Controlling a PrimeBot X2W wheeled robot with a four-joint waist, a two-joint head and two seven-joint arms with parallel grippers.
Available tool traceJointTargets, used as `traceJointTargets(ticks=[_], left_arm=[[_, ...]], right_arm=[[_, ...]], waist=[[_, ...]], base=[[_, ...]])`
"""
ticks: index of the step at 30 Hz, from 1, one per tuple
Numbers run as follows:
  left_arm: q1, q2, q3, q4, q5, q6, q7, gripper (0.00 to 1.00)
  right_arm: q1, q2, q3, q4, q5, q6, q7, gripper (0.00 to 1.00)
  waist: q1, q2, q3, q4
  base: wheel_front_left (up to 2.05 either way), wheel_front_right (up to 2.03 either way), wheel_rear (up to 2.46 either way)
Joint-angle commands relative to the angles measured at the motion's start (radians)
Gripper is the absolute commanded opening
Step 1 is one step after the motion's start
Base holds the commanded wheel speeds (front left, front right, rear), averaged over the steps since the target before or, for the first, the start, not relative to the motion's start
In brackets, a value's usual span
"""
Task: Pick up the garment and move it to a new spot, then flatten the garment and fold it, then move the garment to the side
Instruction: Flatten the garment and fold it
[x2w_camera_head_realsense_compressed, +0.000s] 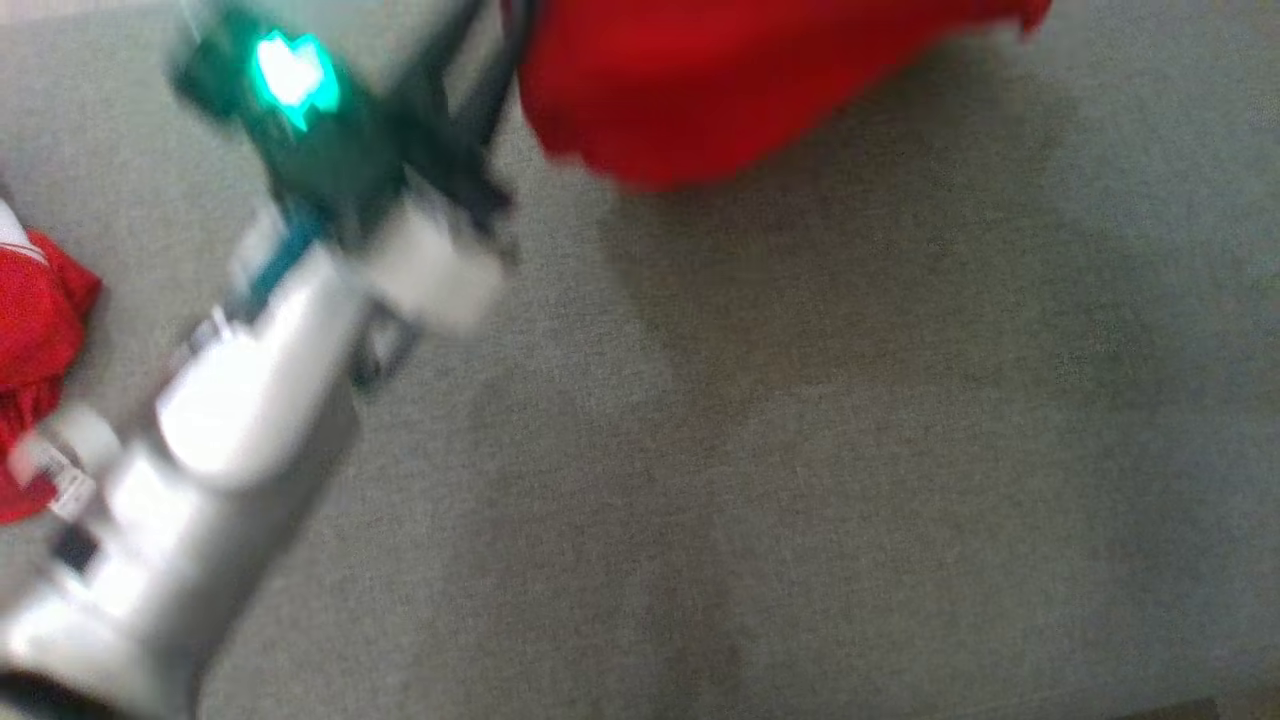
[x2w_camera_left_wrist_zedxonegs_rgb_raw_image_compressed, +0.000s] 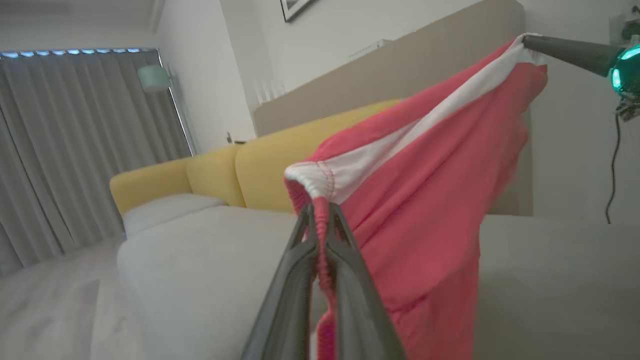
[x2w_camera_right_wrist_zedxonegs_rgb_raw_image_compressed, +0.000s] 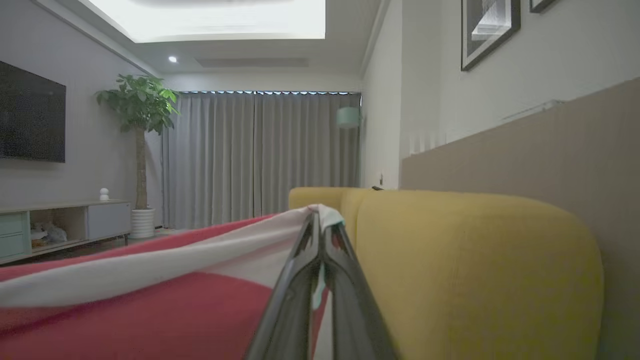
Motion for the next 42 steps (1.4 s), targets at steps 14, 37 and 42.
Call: traceJointTargets(ticks=[14,37,42], left_arm=[[0.729,0.009,0.079,-0.165,0.048,-0.037,-0.004,0.00],[0.489,-0.217,0.155,-0.058,0.069,-0.092,-0.004,0.00],[0.396,-0.250,0.160,0.002,0.051,-0.095,-0.004,0.00]], right_arm=[[0.757,0.125,-0.112,-0.257,0.013,0.007,0.068,0.00],[0.364,-0.114,0.067,-0.102,-0.043,0.007,0.363,0.00],[0.214,-0.157,0.166,0.027,-0.041,0.007,0.393,0.00]], waist=[[-0.0001,0.0000,-0.154,-0.012],[-0.0001,0.0000,0.004,0.136],[-0.0001,0.0000,0.042,0.166]], base=[[0.00,0.00,0.00],[0.00,0.00,0.00],[0.00,0.00,0.00]])
